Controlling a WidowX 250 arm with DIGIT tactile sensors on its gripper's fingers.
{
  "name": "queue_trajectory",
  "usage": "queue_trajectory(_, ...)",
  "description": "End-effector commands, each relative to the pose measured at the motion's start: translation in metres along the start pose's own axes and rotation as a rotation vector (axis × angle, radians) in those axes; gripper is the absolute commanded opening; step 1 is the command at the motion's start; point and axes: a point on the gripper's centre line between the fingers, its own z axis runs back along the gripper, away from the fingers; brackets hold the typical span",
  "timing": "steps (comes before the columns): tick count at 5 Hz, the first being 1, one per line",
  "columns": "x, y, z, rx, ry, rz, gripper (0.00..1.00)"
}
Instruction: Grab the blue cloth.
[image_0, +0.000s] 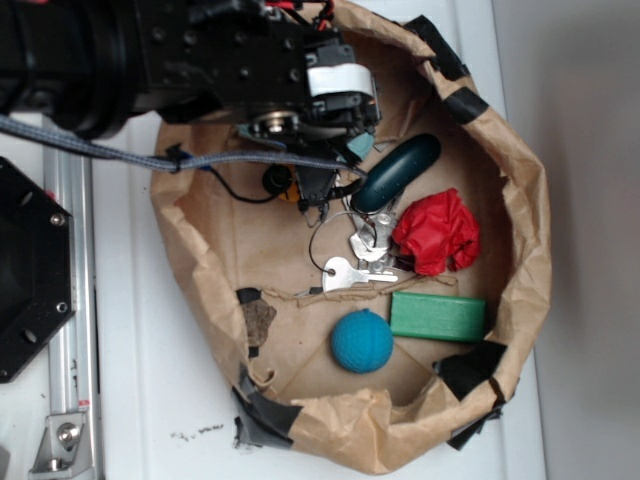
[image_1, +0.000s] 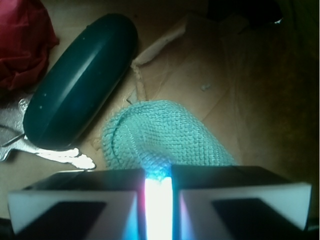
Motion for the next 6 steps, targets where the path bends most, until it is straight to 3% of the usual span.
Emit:
queue_trajectory(1,0.005,0.001,0.025,-0.038,-0.04,0.008,0.0)
queue_trajectory(3,0.021,-0.029,0.126,-0.169,-0.13,0.013,0.0)
queue_trajectory(6,0.021,-0.033,0.132,-0.144,-0.101,-0.006,0.0)
